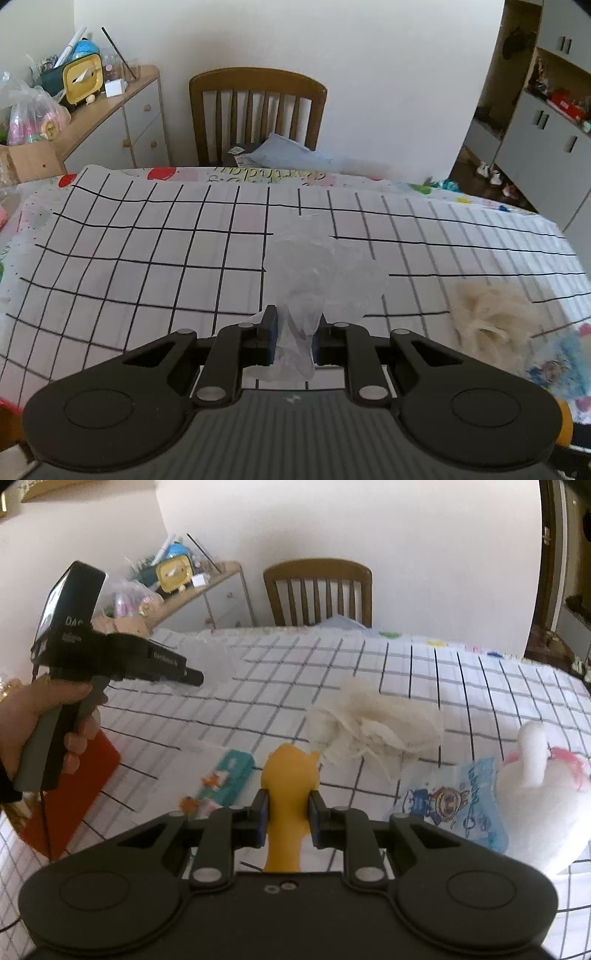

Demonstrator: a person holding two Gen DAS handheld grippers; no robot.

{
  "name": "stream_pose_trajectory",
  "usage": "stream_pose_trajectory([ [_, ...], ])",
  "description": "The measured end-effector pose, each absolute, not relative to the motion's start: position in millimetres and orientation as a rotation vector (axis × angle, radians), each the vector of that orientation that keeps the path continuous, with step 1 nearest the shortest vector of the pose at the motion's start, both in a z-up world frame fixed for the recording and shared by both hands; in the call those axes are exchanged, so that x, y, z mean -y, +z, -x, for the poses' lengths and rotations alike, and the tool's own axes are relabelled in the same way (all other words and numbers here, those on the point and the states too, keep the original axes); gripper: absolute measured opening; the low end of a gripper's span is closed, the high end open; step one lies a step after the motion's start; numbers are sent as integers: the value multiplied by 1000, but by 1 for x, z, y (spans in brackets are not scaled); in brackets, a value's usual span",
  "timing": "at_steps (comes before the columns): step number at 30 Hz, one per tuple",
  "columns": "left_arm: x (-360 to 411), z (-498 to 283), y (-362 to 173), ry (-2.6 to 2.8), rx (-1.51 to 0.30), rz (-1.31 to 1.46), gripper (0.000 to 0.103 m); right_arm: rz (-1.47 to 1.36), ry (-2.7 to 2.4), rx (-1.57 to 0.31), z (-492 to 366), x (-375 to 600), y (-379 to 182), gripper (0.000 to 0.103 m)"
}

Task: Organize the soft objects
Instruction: 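Carry the plastic sheet and yellow duck over the red tin with both tools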

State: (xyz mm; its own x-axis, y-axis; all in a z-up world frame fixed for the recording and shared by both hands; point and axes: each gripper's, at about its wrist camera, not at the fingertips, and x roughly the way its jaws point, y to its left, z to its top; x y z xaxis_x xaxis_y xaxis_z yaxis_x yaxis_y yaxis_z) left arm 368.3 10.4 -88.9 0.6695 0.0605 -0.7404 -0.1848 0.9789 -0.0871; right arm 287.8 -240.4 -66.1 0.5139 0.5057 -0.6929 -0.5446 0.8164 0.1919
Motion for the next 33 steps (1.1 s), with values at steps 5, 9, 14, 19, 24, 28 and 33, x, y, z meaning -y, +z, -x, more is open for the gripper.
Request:
stream_pose_trajectory([
  [5,-12,-338,-67,127,-810,188,17,56,656,-781,-269,235,-39,21],
  [9,-17,-311,-51,123,-807,200,17,52,683,-761,-254,225,-22,21],
  [14,-27,-274,-33,121,-807,196,17,53,716,-733,-236,207,-3,21],
  [19,-47,-239,-17,139,-792,196,17,51,753,-719,-221,186,12,21],
  [24,-71,-207,-9,165,-788,201,17,53,793,-704,-209,160,24,21],
  [28,-93,-184,-6,192,-787,207,17,69,830,-688,-198,134,32,21],
  [33,-120,-161,-8,226,-798,212,17,72,868,-686,-189,103,37,21],
])
